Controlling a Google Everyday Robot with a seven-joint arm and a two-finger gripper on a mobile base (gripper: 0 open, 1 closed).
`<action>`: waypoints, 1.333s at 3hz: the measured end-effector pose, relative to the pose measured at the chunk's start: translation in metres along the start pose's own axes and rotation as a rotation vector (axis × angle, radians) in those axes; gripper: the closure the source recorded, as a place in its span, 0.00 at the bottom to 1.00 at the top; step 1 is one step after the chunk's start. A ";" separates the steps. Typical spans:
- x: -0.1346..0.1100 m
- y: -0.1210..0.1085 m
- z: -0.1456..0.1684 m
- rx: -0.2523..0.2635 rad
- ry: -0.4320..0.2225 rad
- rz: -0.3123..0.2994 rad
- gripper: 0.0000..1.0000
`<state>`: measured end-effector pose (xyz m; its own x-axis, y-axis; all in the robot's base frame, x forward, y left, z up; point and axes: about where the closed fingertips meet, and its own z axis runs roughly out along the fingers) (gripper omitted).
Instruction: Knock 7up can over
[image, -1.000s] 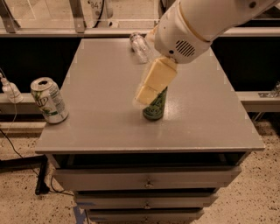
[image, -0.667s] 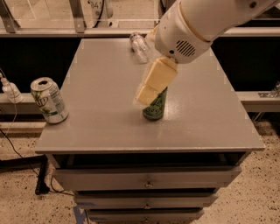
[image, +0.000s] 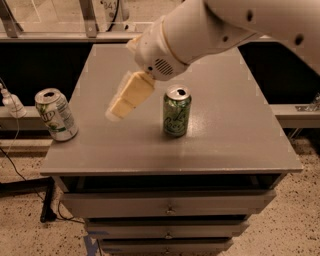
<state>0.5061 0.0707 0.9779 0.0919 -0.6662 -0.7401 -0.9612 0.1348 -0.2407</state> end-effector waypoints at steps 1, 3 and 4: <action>-0.033 -0.004 0.046 -0.036 -0.126 -0.008 0.00; -0.060 0.012 0.122 -0.136 -0.216 0.000 0.00; -0.060 0.017 0.143 -0.160 -0.223 0.011 0.00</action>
Offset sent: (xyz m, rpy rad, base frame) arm 0.0254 0.1541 -0.0358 0.2525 0.0741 0.1798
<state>0.5217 0.2179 0.9280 0.1194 -0.4853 -0.8662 -0.9896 0.0118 -0.1430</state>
